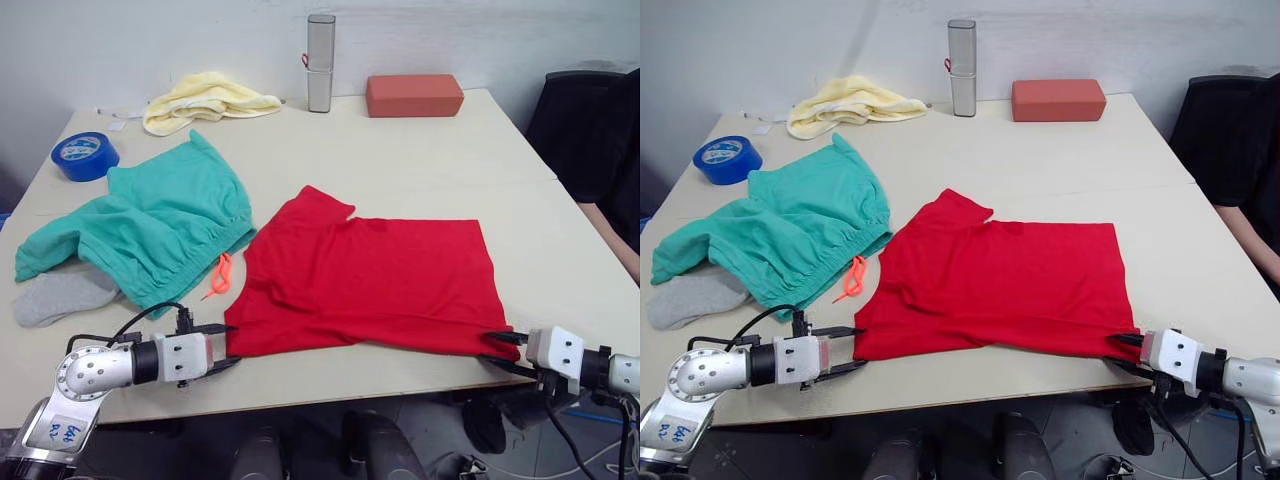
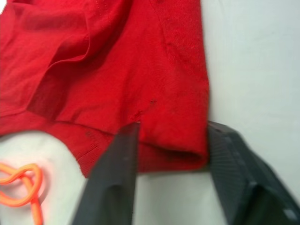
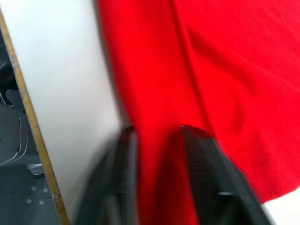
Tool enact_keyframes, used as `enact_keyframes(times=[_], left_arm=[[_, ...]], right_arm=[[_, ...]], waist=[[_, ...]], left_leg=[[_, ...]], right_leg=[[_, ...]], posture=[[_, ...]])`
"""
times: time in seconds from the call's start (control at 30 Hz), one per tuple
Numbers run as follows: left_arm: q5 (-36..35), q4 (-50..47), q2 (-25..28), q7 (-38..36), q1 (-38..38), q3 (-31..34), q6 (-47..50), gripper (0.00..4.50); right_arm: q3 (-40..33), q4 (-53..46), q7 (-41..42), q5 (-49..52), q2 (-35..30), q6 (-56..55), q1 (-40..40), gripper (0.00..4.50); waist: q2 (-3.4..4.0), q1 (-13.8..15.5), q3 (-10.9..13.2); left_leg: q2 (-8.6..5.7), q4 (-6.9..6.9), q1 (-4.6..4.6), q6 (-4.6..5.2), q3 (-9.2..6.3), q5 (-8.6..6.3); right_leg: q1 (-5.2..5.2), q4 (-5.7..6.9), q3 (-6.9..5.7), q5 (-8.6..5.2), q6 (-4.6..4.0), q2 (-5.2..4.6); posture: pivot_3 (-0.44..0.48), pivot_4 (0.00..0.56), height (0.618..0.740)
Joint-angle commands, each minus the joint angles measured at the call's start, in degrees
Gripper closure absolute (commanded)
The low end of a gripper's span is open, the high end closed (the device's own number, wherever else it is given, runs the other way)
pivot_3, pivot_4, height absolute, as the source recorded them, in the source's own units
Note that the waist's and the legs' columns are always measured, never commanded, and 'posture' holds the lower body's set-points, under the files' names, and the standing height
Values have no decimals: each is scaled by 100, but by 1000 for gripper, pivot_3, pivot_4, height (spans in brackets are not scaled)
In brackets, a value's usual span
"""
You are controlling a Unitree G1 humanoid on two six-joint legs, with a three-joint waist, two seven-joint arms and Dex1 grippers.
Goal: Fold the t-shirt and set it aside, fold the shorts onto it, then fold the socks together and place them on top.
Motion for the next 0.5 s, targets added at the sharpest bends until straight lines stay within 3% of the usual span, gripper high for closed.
enact_keyframes(times=[0.03,0.13,0.5], left_arm=[[80,66,64,17,42,-143,239,3477],[-38,14,81,-53,100,-181,339,4418],[-1406,-1002,502,-843,1213,464,723,4463]], right_arm=[[14,307,-16,-119,-96,-430,3,4457],[60,483,-13,-118,-121,-644,-20,4500],[-3,856,857,677,-449,-872,285,4500]], waist=[[2,-5,-1],[3,-5,-1],[-6,-14,3]], left_leg=[[0,-2,0,0,0,0],[0,-3,0,0,2,0],[4,-40,-2,4,3,3]], right_leg=[[-1,0,1,1,1,0],[-3,1,1,4,8,1],[-26,3,-5,3,17,6]], posture=[[0,150,740],[0,150,740],[0,150,740]])
